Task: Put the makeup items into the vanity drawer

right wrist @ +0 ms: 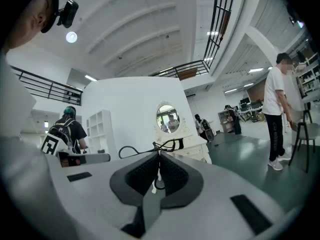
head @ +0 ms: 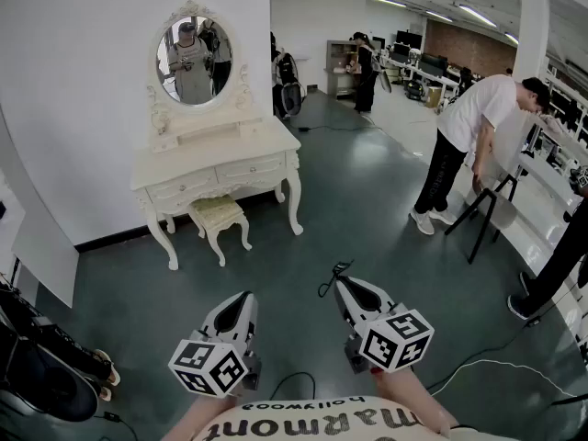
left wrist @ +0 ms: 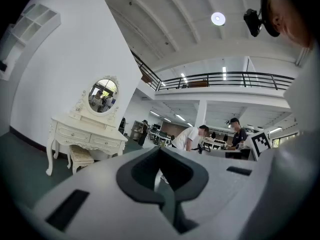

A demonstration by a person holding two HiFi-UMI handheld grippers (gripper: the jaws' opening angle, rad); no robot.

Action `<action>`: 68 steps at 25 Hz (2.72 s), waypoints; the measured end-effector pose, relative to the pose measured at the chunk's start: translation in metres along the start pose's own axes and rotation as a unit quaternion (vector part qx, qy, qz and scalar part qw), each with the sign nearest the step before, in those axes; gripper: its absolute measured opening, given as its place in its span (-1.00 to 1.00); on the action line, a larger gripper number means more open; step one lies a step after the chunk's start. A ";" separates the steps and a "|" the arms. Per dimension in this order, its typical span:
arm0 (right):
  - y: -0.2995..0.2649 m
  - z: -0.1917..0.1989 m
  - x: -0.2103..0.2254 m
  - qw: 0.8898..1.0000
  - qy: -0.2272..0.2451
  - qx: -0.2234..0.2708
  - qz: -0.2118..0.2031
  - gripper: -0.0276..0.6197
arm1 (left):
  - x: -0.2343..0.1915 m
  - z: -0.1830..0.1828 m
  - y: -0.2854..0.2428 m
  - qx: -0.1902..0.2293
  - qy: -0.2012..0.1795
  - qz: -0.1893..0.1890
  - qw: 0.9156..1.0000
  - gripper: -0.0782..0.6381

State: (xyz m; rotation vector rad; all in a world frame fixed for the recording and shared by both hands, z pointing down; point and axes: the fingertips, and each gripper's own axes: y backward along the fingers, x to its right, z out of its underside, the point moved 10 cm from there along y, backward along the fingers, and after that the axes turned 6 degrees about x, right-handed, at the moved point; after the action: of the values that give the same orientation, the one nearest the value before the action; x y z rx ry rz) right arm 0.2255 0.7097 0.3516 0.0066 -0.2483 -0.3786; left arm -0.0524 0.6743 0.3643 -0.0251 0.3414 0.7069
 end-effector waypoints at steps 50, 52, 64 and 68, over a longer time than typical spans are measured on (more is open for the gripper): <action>-0.328 0.009 0.061 0.994 -0.005 -0.041 -0.104 -0.81 | -0.223 -0.061 -0.148 0.056 -0.011 -0.077 0.995 -0.76; -0.346 0.003 0.073 0.993 0.000 -0.039 -0.112 -0.81 | -0.230 -0.064 -0.166 0.061 -0.014 -0.079 0.995 -0.76; -0.400 0.025 0.127 0.992 -0.019 -0.071 -0.102 -0.81 | -0.269 -0.040 -0.226 0.041 0.006 -0.101 0.994 -0.76; -0.422 0.042 0.136 0.991 -0.025 -0.086 -0.094 -0.81 | -0.297 -0.033 -0.249 0.035 0.018 -0.097 0.995 -0.76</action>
State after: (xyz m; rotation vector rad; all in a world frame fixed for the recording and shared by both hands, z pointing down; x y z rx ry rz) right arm 0.1832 0.2691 0.4027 -0.1507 -0.2641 -0.5885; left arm -0.1130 0.2925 0.4043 -0.0050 0.3925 0.5024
